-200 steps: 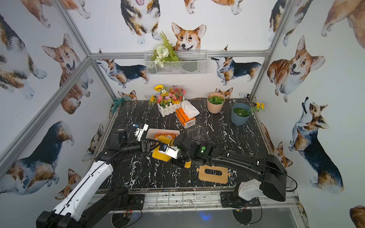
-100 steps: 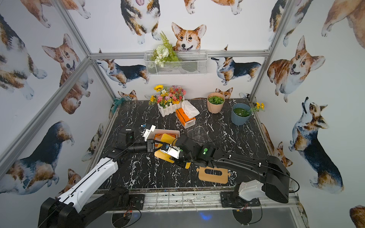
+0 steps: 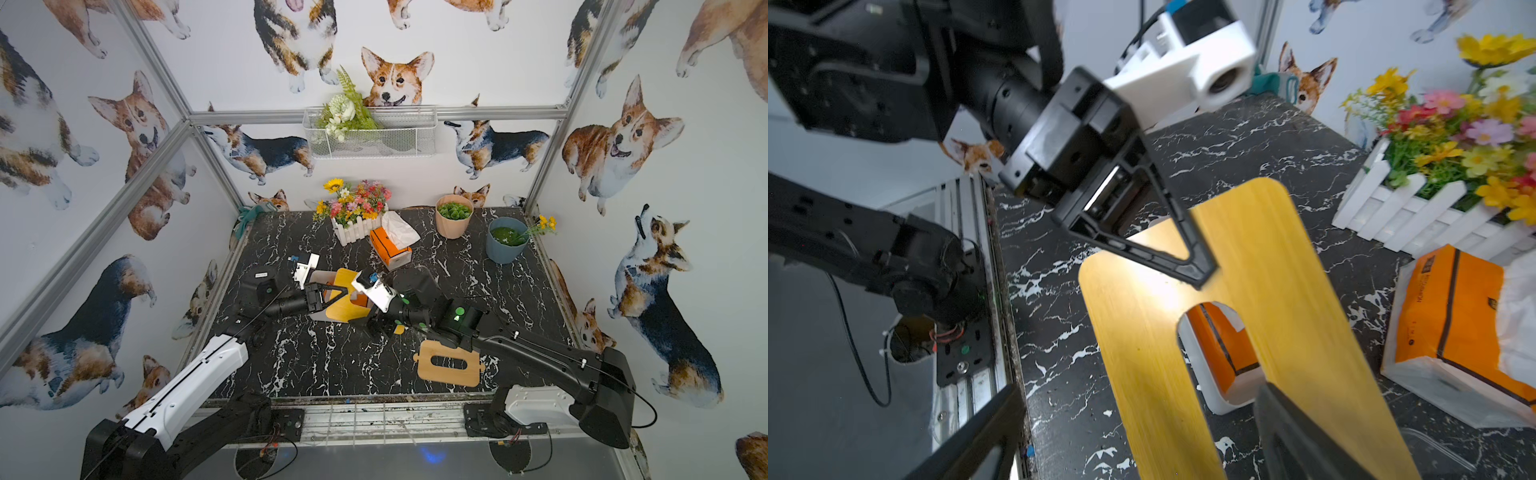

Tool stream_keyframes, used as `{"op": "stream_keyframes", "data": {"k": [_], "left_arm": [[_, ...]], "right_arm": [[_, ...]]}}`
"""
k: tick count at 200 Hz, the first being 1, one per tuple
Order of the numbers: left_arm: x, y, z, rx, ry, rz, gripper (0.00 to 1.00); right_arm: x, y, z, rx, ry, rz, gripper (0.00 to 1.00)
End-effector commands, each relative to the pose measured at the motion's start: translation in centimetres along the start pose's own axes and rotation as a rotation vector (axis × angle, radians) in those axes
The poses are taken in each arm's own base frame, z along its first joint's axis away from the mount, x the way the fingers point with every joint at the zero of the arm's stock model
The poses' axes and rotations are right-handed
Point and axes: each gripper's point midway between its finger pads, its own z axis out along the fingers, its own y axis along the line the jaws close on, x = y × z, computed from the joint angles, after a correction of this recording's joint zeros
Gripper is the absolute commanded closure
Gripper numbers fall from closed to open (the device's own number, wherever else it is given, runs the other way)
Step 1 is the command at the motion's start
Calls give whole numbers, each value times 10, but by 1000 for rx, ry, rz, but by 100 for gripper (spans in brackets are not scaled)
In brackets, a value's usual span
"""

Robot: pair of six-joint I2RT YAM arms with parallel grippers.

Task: Put the tissue paper into the tissue box
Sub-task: Close the box lid on the tissue box.

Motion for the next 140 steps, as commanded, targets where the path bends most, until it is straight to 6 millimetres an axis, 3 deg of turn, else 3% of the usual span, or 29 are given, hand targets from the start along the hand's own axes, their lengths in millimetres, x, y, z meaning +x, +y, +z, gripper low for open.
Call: {"op": "stream_keyframes", "data": {"k": [1,20,66,140], "left_arm": [[-15,-12,-6,40,-59,27,100],[-21,-11,-12,55,-84,17,100],[-36,-17,-21,134,-116,-2,100],[-55,-31,-17,275,-124,-33,100]], "right_arm": [[-23,-10,-15,-64,-102,183,10],[-30,-36,-34,-56,-159,298,10],[-17,-84,-56,-71,-231,546,10],[-3,-93,-58,-180,-242,723,10]]}}
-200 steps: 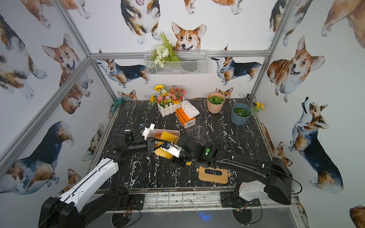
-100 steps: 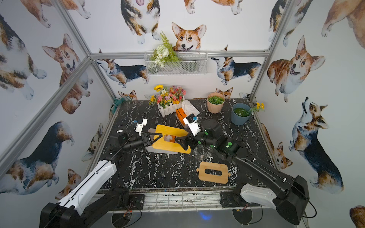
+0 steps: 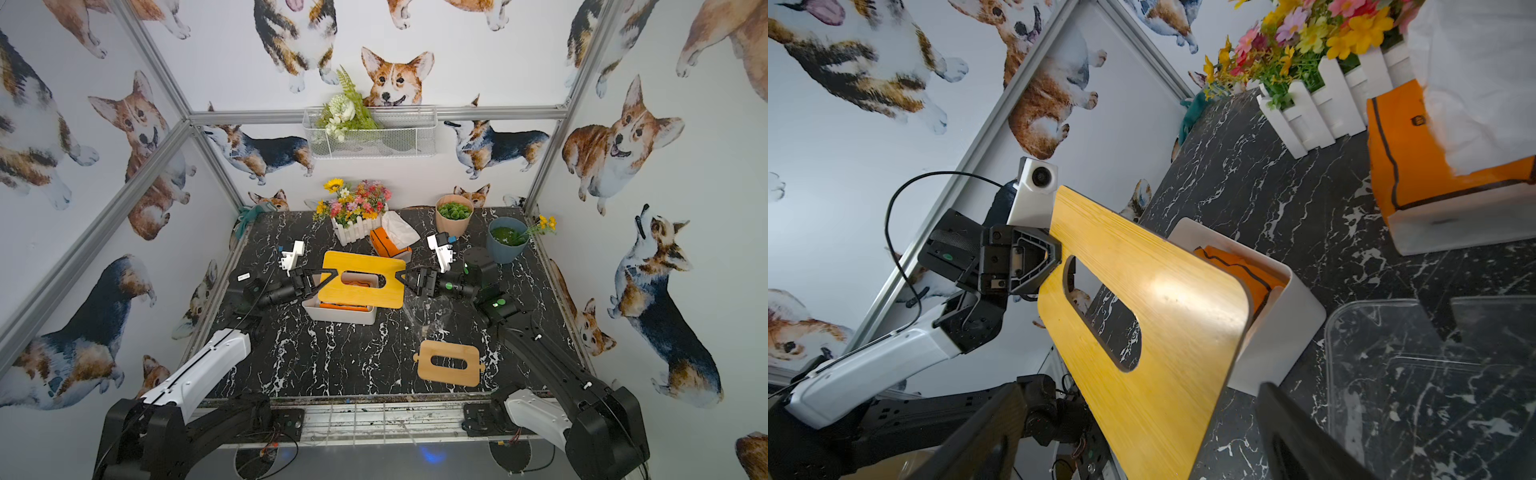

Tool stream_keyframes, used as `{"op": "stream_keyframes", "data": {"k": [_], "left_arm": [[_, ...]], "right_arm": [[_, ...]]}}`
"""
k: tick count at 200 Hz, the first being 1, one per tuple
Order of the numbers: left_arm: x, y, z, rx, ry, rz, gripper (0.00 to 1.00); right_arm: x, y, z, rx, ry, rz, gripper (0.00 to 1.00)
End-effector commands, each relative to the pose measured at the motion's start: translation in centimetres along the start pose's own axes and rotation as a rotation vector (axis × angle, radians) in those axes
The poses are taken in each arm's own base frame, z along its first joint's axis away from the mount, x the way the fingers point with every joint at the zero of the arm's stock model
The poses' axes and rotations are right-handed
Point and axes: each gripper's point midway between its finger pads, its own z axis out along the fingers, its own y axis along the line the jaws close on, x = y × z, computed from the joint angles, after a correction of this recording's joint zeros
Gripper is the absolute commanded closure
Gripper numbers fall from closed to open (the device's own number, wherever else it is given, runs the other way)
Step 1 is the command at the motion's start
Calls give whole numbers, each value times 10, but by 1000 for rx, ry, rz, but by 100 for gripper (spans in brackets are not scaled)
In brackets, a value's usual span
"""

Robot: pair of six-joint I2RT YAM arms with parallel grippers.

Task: Put the tissue paper into the tissue box
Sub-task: Close the box lid on the tissue box.

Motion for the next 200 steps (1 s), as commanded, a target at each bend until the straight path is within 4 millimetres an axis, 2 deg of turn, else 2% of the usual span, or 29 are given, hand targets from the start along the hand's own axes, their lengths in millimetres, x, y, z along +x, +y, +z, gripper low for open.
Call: {"op": "stream_keyframes", "data": {"k": [1,39,78,120,140,168,181,200], "left_arm": [[-9,-23,1,100,-9,52,100],[-15,-30,3,186,-21,18,100],[-15,-46,-2,346,-25,-42,100],[-11,-36,6,303,-9,-47,100],[-7,-23,10,234,4,-40,100],[-1,-6,14,122,23,-9,100],[1,0,14,66,30,-3,100],[0,2,14,21,35,23,100]], "right_arm": [[-6,15,0,-79,-11,15,10],[-7,16,-2,-116,-26,72,12],[-9,26,-4,-190,-41,125,20],[-13,37,-6,-240,-48,154,24],[-15,39,-7,-248,-55,159,26],[-13,41,-7,-285,-51,183,36],[-13,44,-7,-312,-44,195,48],[-8,49,-6,-349,-21,213,57]]}}
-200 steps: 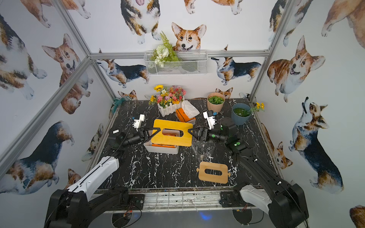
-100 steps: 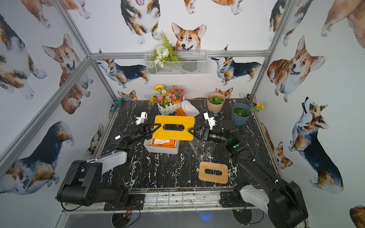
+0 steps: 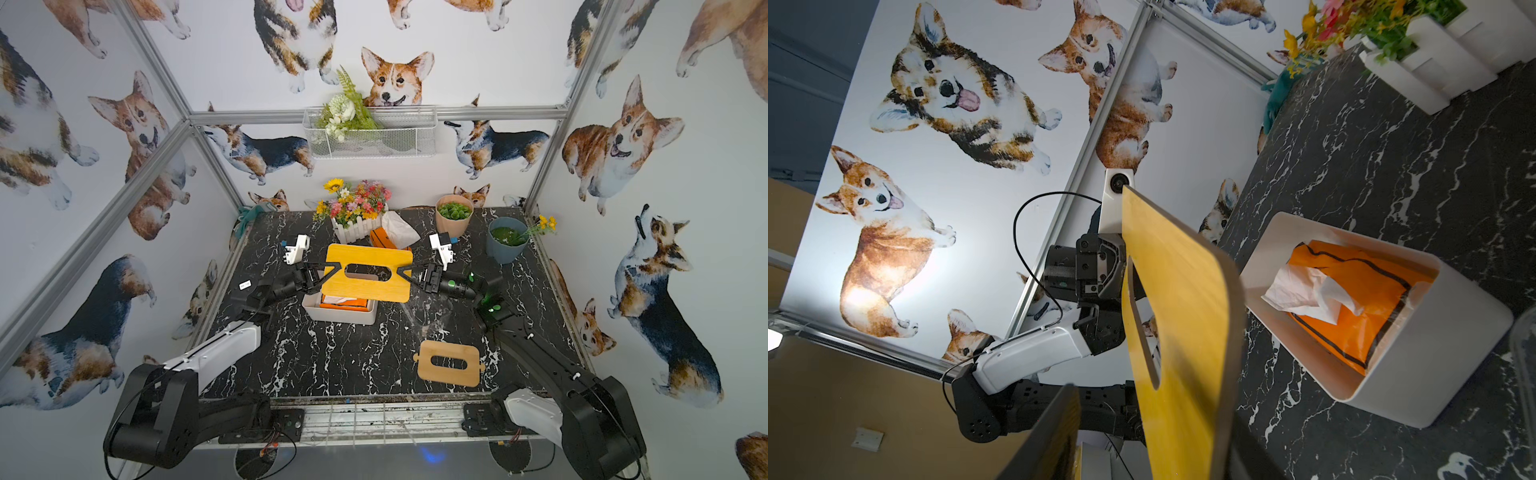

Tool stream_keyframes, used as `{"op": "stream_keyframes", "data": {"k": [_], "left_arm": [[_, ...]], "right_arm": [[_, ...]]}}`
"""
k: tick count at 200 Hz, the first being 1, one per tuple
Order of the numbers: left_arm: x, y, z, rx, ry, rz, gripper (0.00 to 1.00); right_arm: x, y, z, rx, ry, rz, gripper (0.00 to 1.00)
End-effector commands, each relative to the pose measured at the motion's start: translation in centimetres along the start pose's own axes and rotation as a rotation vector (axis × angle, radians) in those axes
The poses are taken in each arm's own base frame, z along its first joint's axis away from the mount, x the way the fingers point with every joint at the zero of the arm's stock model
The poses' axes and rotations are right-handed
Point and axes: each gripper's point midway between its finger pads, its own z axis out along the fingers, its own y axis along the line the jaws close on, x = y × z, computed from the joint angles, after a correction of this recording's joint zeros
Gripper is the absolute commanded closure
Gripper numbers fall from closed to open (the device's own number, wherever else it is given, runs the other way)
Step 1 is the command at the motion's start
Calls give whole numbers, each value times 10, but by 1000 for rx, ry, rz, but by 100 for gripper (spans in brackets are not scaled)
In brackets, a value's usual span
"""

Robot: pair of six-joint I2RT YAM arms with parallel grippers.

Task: Put the tissue paper into the tissue box
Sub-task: Close the box lid on the tissue box.

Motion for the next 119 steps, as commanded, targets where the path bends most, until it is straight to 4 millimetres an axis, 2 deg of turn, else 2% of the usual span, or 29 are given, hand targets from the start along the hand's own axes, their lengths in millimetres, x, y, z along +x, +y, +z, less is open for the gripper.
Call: {"op": "stream_keyframes", "data": {"k": [1,32,63,66,69,78,119], "left_arm": [[5,24,-1,-114,24,28,100],[4,23,0,-119,22,22,100],[6,26,0,-125,25,14,100],[6,26,0,-127,25,16,100],[6,28,-1,-132,25,15,100],[6,31,-1,-151,26,15,100],[5,52,-9,-339,57,83,65]], "right_arm": [[3,22,1,-101,22,-16,57],[17,27,5,-142,59,11,70],[20,34,4,-180,47,28,93],[19,34,4,-180,45,29,95],[20,25,7,-163,52,49,97],[20,23,8,-157,54,53,100],[18,6,16,-116,55,99,100]]}}
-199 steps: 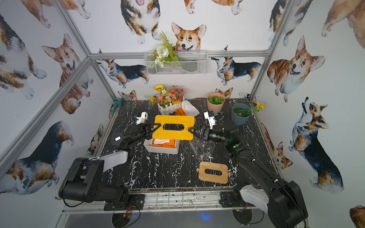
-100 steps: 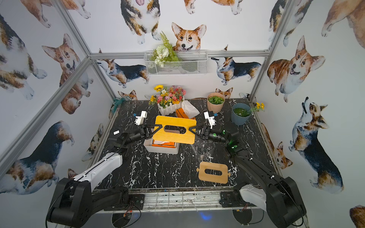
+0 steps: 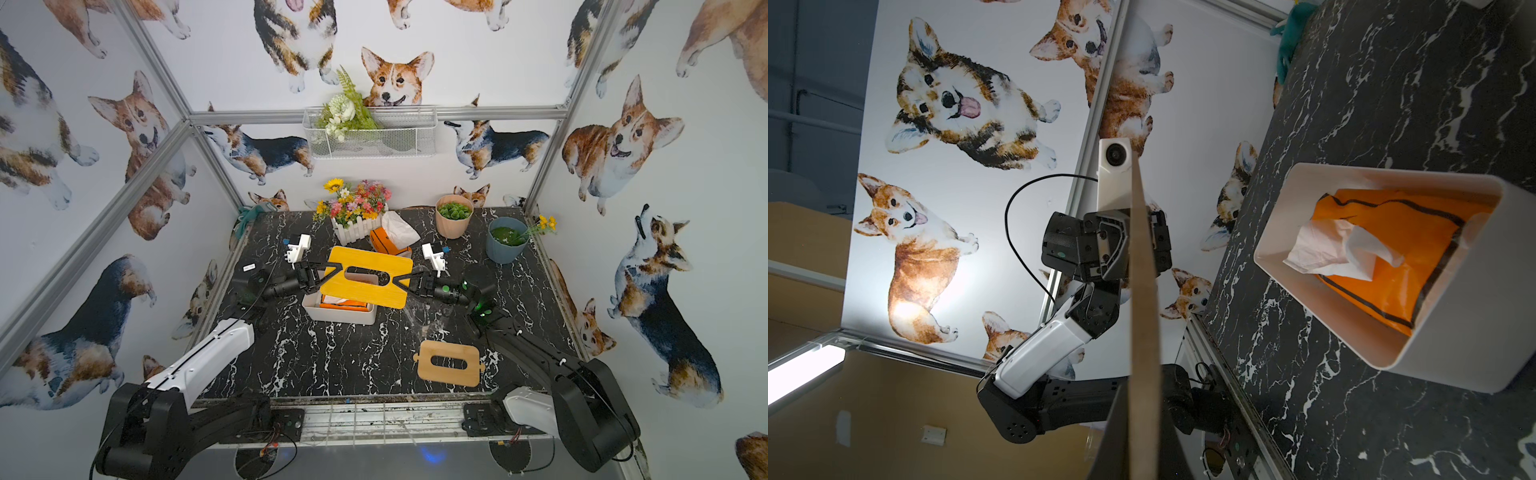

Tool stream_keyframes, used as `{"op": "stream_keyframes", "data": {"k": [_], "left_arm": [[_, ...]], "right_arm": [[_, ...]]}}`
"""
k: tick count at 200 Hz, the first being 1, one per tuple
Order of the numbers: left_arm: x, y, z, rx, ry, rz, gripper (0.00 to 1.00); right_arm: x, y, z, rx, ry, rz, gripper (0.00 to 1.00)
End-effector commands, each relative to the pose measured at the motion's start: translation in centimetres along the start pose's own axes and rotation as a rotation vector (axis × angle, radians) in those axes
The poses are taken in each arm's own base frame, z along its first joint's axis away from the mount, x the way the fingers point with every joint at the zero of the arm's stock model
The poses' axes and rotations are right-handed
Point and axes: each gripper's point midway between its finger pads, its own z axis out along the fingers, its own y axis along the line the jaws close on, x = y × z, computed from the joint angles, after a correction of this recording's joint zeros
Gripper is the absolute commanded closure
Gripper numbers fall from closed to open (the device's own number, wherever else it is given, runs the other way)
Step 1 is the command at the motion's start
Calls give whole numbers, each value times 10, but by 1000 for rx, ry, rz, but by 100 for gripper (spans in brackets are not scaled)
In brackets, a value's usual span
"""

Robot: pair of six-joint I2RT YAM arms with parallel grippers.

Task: Put the tissue paper into the tissue box
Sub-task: Close the box lid on the tissue box.

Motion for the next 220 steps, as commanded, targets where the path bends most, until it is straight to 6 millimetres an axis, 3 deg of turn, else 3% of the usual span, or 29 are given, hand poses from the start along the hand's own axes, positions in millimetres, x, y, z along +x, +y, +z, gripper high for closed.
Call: {"op": "stream_keyframes", "data": {"k": [1,21,43,76,118,165,220], "left_arm": [[6,31,-4,-174,24,75,64],[-3,35,-9,-270,18,134,42],[-6,48,-17,-378,19,174,30],[-16,67,-38,-592,27,249,20],[-26,77,-61,-762,21,334,3],[-21,90,-70,-823,42,339,0],[-10,79,-56,-690,54,333,0]], "right_arm": [[-3,17,3,-66,9,-53,100],[-5,11,8,-67,13,-28,100],[-7,6,15,-79,23,1,100],[-7,-7,29,-84,54,56,100],[-7,-35,48,-35,69,100,100],[-8,-67,62,19,69,146,100],[-4,-93,80,61,92,172,100]]}}
